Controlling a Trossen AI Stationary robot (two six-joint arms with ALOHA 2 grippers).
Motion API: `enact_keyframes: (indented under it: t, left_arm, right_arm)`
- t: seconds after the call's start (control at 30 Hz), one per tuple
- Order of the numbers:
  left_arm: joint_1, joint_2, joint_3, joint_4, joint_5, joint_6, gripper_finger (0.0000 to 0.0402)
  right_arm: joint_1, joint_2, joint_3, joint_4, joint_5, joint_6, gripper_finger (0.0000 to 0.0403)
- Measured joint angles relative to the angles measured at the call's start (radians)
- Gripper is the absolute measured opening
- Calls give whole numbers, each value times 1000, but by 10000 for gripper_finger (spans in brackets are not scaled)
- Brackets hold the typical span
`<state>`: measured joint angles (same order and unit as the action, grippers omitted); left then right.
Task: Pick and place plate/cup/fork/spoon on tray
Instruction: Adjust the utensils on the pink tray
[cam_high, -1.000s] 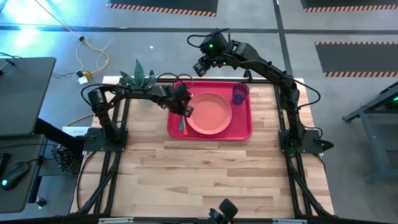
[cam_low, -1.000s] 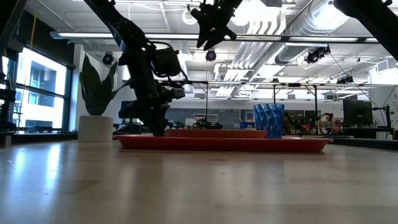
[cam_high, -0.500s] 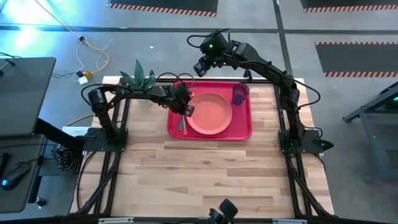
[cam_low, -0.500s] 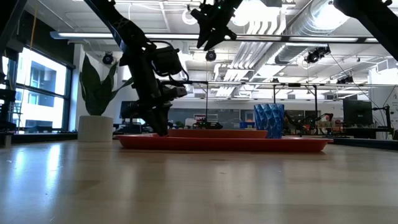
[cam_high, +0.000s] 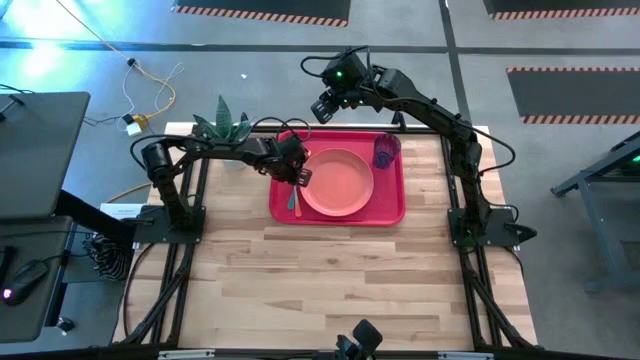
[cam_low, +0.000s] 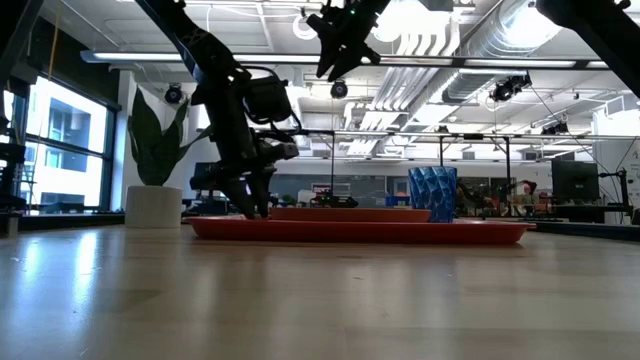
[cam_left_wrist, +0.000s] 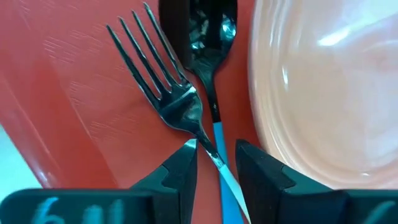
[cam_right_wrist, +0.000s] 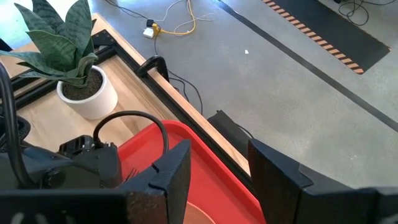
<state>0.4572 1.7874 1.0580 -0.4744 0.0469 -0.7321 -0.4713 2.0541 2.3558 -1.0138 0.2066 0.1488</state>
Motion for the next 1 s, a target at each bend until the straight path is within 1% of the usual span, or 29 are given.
enact_keyframes:
  t: [0.17, 0.3, 0.47, 0.8, 1.0]
  left_arm:
    - [0, 0, 0, 0, -19, -17, 102]
    - [0, 28, 0, -1, -30, -29, 102]
    - [0, 61, 5, 11, -11, -52, 102]
    - [0, 57, 3, 7, -2, -68, 102]
    - [3, 57, 2, 4, 19, -70, 101]
  right_arm:
    - [0, 0, 0, 0, 0, 0, 149]
    - [0, 0, 0, 0, 0, 0, 149]
    - [0, 0, 0, 0, 0, 0, 149]
    - [0, 0, 0, 1, -13, -2, 149]
    - [0, 0, 0, 0, -13, -26, 149]
